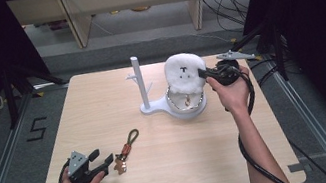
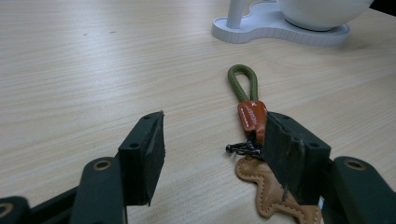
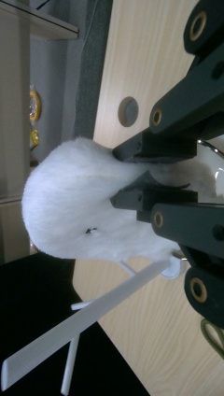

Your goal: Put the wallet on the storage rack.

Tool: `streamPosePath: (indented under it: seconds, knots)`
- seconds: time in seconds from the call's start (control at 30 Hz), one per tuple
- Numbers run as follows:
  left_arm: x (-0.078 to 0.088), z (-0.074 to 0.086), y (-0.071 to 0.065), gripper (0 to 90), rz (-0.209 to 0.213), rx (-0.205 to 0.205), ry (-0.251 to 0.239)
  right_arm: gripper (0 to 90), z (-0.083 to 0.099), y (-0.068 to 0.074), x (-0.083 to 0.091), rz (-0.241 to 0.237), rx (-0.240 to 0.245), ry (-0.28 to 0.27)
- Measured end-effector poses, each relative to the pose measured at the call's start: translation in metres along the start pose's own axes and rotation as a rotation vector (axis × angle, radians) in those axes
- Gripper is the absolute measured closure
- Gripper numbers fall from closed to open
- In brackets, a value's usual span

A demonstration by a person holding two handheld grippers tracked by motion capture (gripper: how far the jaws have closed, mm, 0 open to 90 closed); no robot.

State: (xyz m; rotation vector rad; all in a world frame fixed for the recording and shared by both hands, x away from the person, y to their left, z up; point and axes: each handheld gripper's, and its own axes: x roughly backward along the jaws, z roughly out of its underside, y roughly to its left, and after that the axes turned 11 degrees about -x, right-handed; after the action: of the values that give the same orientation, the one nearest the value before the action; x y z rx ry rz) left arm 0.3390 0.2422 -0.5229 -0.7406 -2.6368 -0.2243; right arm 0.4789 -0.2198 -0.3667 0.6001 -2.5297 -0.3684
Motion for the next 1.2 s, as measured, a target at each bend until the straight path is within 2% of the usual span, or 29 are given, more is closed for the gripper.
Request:
streamPosePath:
  seconds: [0.1, 0.17, 0.23, 0.27, 0.33, 0.4, 0.43, 0.53, 0.57, 0.63, 0.7, 0.83, 0.97, 1.03, 1.07, 1.1, 1.17, 1.2]
  knots:
    - [0.0, 0.0, 0.0, 38.3, -0.001, -0.003, 0.0, 79.8, 0.009, -0.006, -0.001, 0.005, -0.02, 0.049]
    - [0.0, 0.0, 0.0, 38.3, -0.001, -0.005, 0.001, 79.9, 0.011, -0.007, -0.002, 0.015, -0.02, 0.056]
    - [0.0, 0.0, 0.0, 38.3, -0.002, -0.004, 0.002, 79.8, 0.016, -0.014, -0.006, 0.02, 0.022, 0.098]
    - [0.0, 0.0, 0.0, 38.3, -0.002, -0.004, 0.002, 79.8, 0.018, -0.014, -0.007, 0.024, 0.017, 0.113]
    - [0.0, 0.0, 0.0, 38.3, -0.002, -0.006, 0.002, 79.8, 0.021, -0.017, -0.011, 0.032, 0.05, 0.133]
    - [0.0, 0.0, 0.0, 38.3, -0.002, -0.007, 0.002, 79.8, 0.023, -0.014, -0.014, 0.047, 0.031, 0.153]
    - [0.0, 0.0, 0.0, 38.3, -0.002, -0.006, 0.003, 79.8, 0.023, -0.016, -0.016, 0.05, 0.066, 0.156]
    - [-0.001, 0.0, 0.0, 38.2, 0.0, -0.005, 0.003, 79.8, 0.025, -0.013, -0.019, 0.073, 0.058, 0.163]
    - [-0.001, 0.0, -0.001, 38.2, 0.0, -0.005, 0.004, 79.8, 0.023, -0.015, -0.02, 0.085, 0.102, 0.172]
    - [-0.001, 0.0, -0.001, 38.2, 0.0, -0.005, 0.001, 79.8, 0.023, -0.015, -0.025, 0.107, 0.138, 0.175]
    - [-0.001, 0.0, -0.001, 38.2, 0.001, -0.005, 0.001, 79.8, 0.024, -0.013, -0.026, 0.133, 0.139, 0.196]
    - [-0.001, 0.0, -0.001, 38.2, 0.003, -0.003, 0.002, 79.7, 0.026, -0.013, -0.031, 0.148, 0.164, 0.192]
    - [-0.001, 0.0, -0.001, 38.2, 0.001, -0.005, 0.002, 79.6, 0.027, -0.013, -0.033, 0.149, 0.162, 0.19]
    - [-0.001, -0.001, -0.001, 38.2, 0.002, -0.004, 0.003, 79.6, 0.028, -0.009, -0.033, 0.167, 0.133, 0.2]
    - [-0.001, -0.001, -0.001, 38.2, 0.003, -0.005, 0.005, 79.6, 0.027, -0.011, -0.033, 0.159, 0.156, 0.201]
    - [-0.001, -0.001, -0.001, 38.2, 0.003, -0.005, 0.005, 79.6, 0.028, -0.009, -0.032, 0.172, 0.138, 0.203]
    - [-0.002, 0.0, -0.001, 38.2, 0.008, -0.005, -0.002, 79.4, 0.029, -0.011, -0.034, 0.167, 0.181, 0.196]
    - [-0.002, -0.001, -0.001, 38.2, 0.007, -0.006, -0.002, 79.3, 0.028, -0.011, -0.034, 0.168, 0.179, 0.198]
